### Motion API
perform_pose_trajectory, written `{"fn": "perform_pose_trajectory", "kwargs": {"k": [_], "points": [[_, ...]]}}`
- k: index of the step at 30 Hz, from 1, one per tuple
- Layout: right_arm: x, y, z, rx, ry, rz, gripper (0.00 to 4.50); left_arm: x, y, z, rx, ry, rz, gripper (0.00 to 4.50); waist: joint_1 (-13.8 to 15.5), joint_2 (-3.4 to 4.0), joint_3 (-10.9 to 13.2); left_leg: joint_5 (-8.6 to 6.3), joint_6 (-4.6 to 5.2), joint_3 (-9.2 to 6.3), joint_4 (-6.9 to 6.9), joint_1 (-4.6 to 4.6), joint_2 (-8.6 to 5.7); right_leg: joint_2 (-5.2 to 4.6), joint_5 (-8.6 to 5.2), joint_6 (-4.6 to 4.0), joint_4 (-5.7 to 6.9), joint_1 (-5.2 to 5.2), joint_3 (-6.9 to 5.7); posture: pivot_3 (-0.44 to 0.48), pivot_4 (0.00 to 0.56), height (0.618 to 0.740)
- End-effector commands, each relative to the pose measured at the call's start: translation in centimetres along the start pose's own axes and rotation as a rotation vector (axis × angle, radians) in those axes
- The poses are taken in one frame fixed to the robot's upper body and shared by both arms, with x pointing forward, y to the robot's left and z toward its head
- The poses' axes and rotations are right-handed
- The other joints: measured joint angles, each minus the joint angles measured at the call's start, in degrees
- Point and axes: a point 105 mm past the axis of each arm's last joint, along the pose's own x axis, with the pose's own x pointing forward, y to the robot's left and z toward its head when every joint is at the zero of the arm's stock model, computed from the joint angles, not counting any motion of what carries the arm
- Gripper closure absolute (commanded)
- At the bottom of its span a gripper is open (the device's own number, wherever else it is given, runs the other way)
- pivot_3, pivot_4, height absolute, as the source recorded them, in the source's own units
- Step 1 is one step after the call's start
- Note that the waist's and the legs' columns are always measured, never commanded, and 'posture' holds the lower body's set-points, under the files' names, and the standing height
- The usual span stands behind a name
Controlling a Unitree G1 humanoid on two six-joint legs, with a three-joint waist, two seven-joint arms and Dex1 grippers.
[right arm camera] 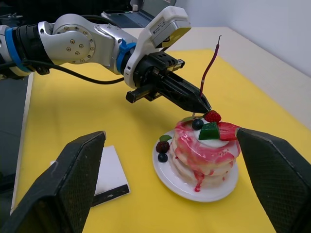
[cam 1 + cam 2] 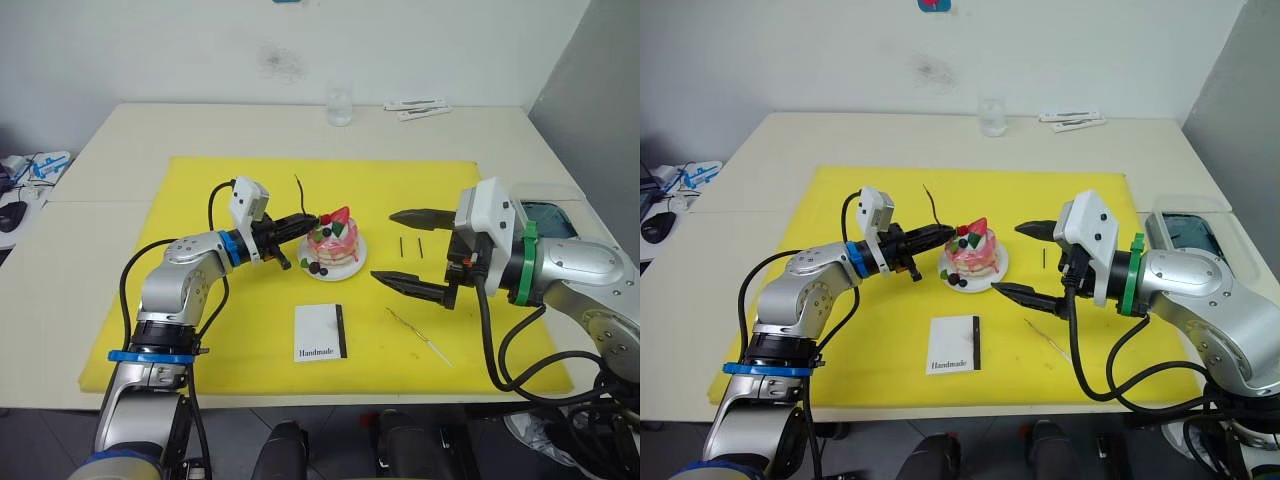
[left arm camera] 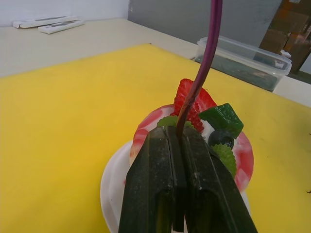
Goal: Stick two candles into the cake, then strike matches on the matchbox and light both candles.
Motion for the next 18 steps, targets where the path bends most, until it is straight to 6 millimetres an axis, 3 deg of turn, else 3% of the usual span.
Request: {"fn": "perform_pose_trajectory", "kwargs": {"k": [1,13,18], "points": [[-0.2,0.1,1.1,-0.049,-0.035,-0.005,0.02,0.2,-0.4,-0.4,0.033,0.019,-0.004,4.50,0.00,0.00,0.00,0.00,0.00,0.01,0.00,0.01,0.00,0.00,0.00,0.00,0.00,0.00,0.01,0.000,0.150,0.740],[-0.1,0.2,0.9,-0.048,-0.035,-0.003,0.02,0.6,-0.6,-1.5,-0.004,0.044,0.003,4.50,0.01,-0.01,-0.04,0.00,0.01,-0.01,0.02,0.06,-0.01,0.00,0.02,0.01,0.03,0.06,0.00,0.000,0.150,0.740],[-0.1,0.2,0.9,-0.046,-0.038,-0.002,0.00,0.3,-0.3,0.2,-0.002,0.002,0.008,2.99,0.00,-0.01,-0.04,0.00,0.01,-0.03,0.03,0.04,-0.01,0.01,0.02,0.01,0.03,0.05,-0.02,0.000,0.150,0.740]]}}
